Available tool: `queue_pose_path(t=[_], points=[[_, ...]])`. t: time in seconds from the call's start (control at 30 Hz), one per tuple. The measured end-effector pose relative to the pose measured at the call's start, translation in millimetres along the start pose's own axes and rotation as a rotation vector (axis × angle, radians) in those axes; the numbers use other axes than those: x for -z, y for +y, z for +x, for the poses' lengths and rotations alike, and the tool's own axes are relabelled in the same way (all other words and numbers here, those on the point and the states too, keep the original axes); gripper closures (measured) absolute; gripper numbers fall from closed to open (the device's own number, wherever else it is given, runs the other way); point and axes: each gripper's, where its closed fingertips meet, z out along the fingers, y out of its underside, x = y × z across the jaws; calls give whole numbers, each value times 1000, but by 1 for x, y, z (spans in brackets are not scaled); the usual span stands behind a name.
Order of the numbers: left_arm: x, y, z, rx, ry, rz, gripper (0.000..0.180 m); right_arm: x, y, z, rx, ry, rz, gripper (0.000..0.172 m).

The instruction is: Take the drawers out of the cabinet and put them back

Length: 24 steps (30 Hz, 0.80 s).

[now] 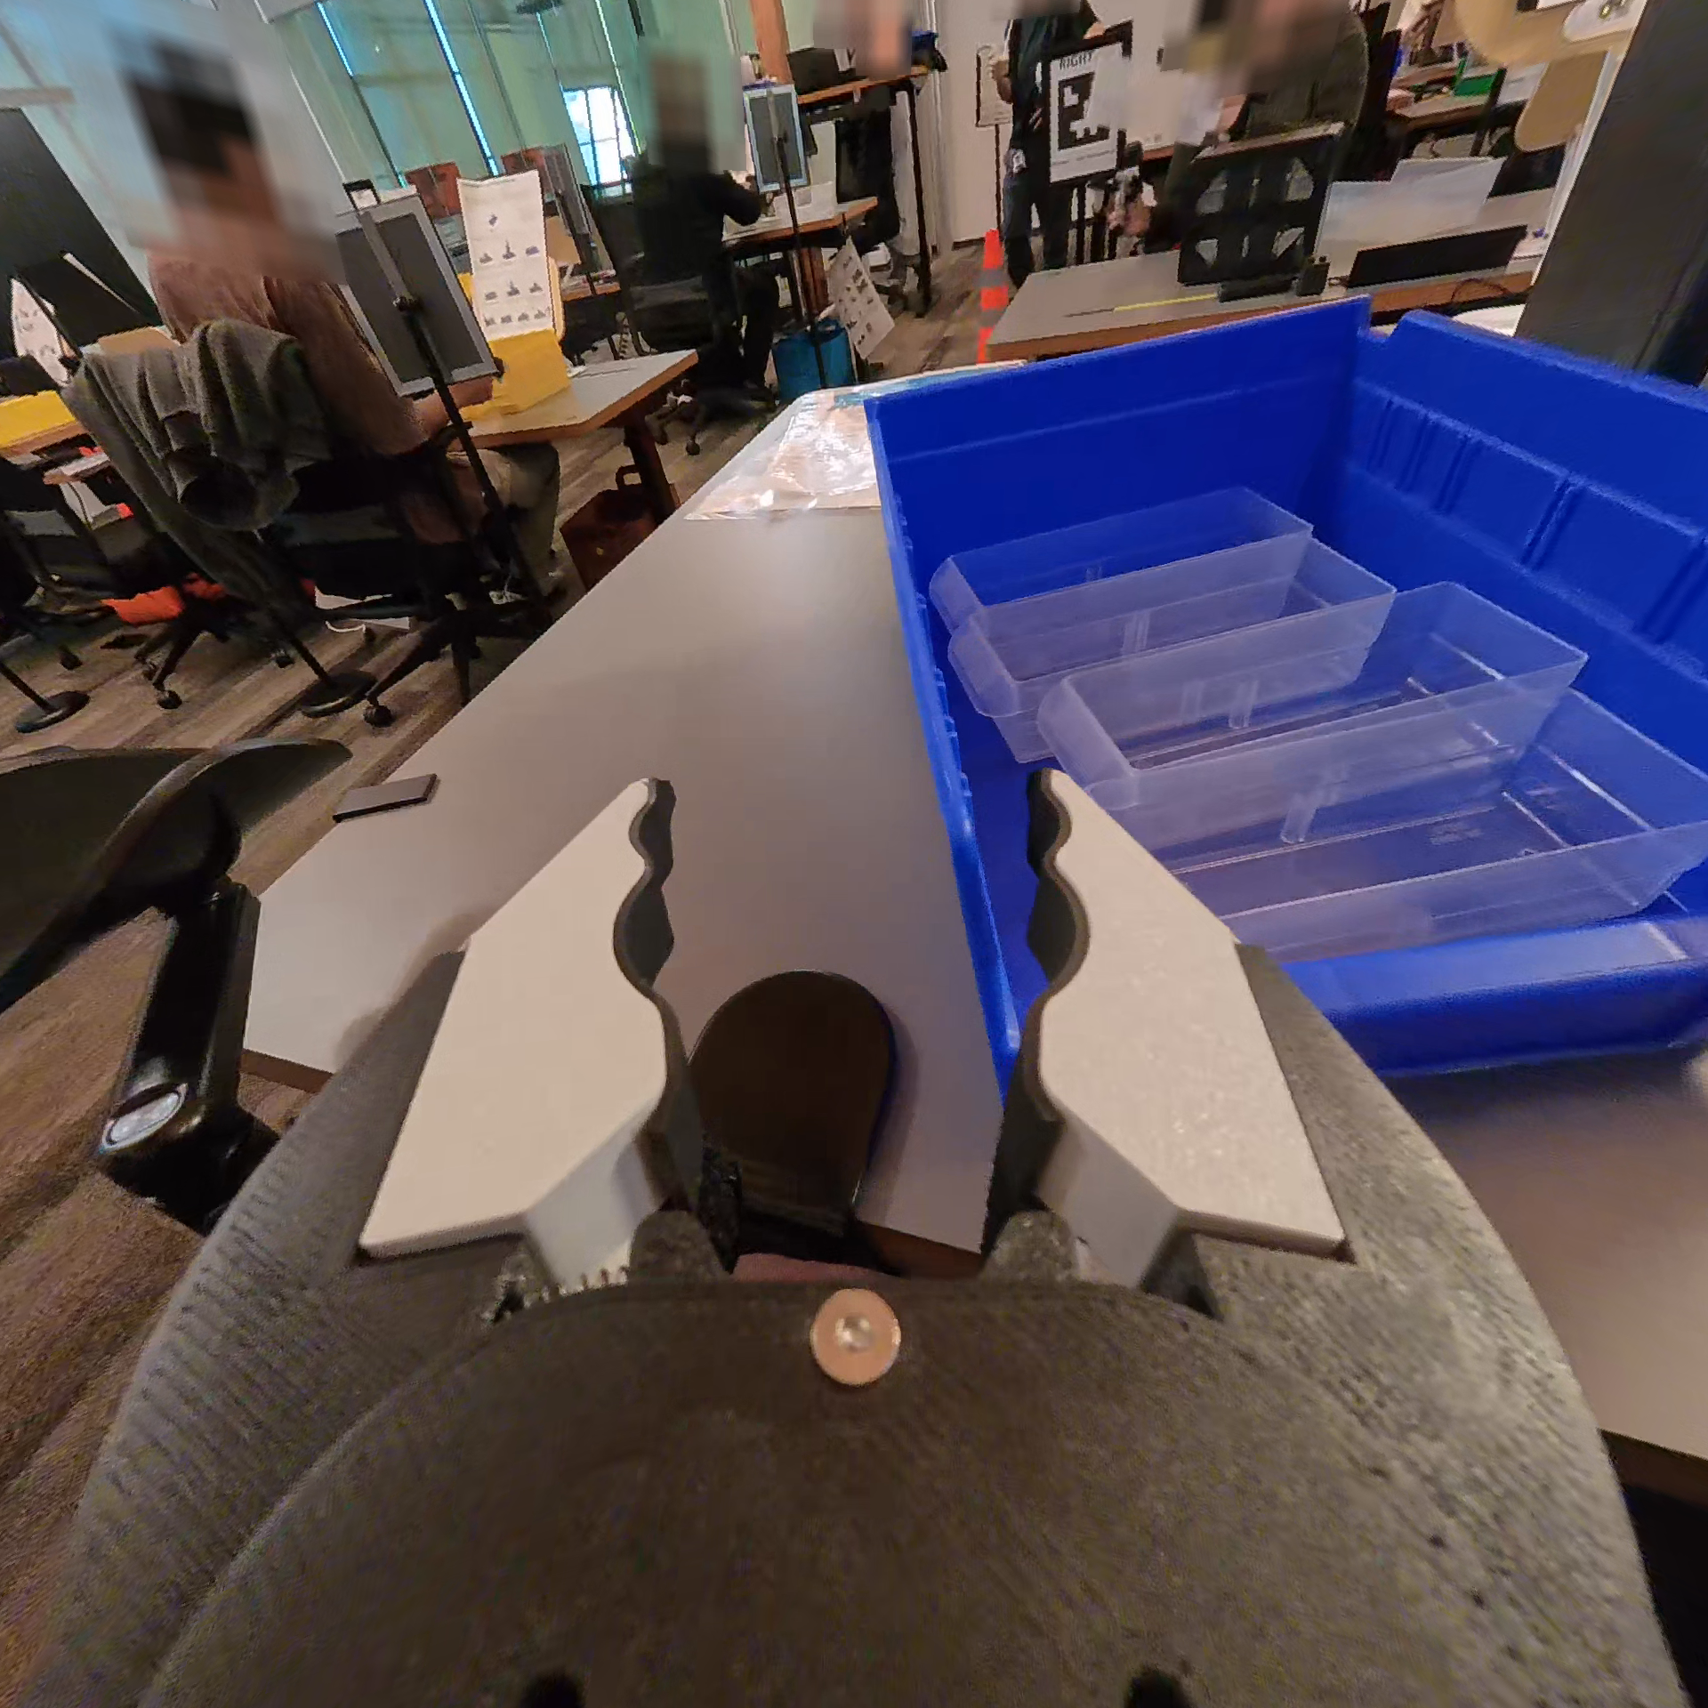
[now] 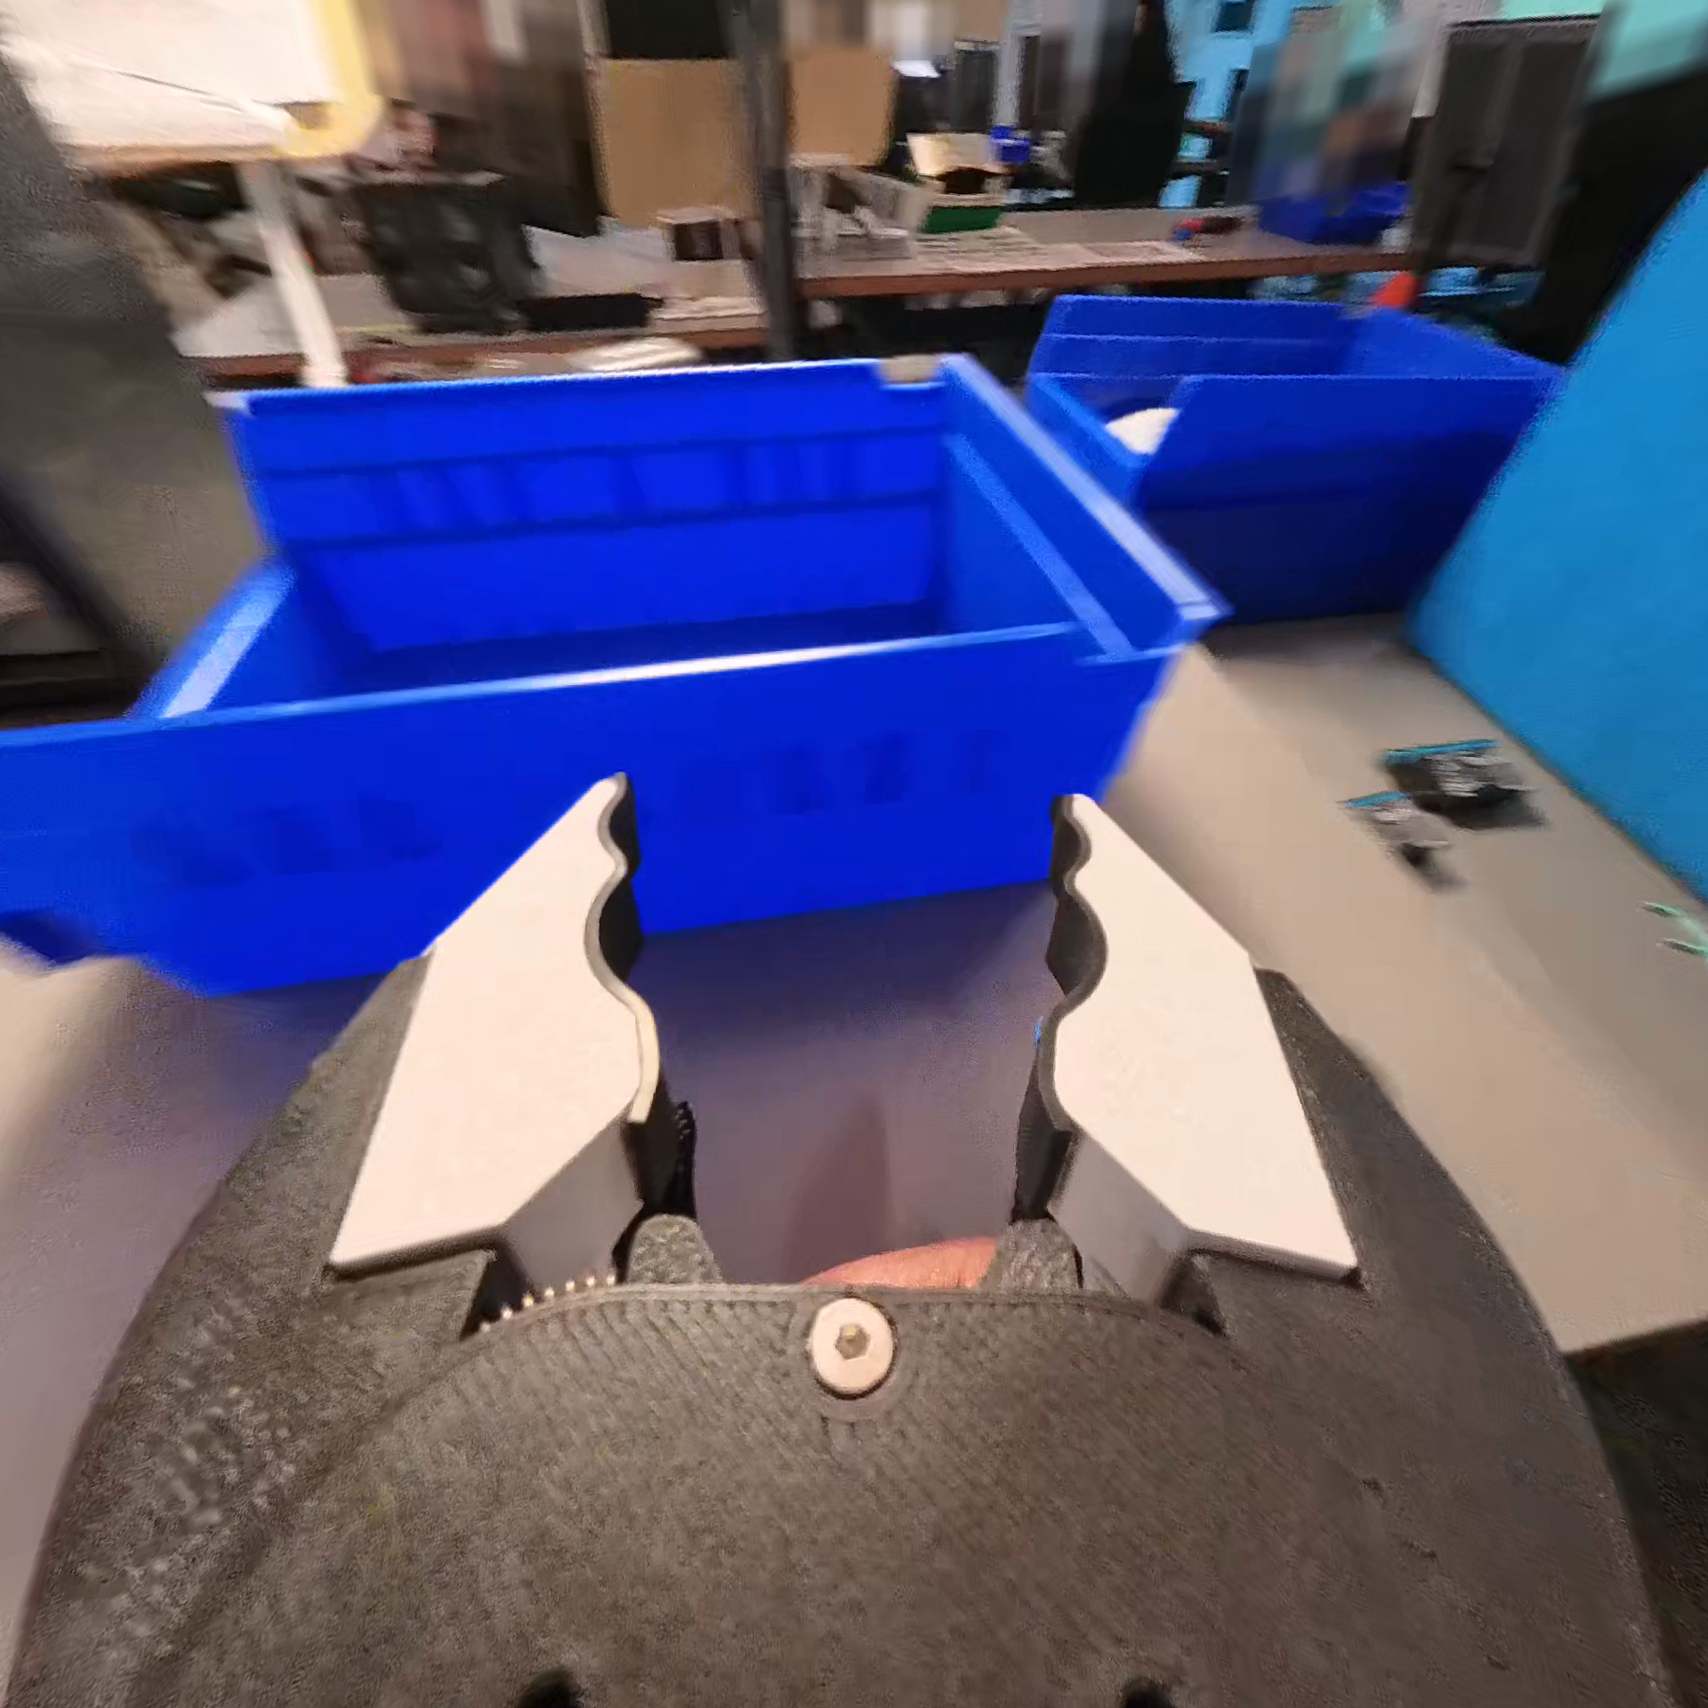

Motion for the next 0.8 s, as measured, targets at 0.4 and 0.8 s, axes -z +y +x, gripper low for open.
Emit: queue_pose_path(t=[0.4,0.8], points=[[-23,5,11,29,32,-47,112,-4,-5,-168,91,-69,34,50],[-38,9,-11,-7,27,-80,129,17,5,-68,213,45,11,126]])
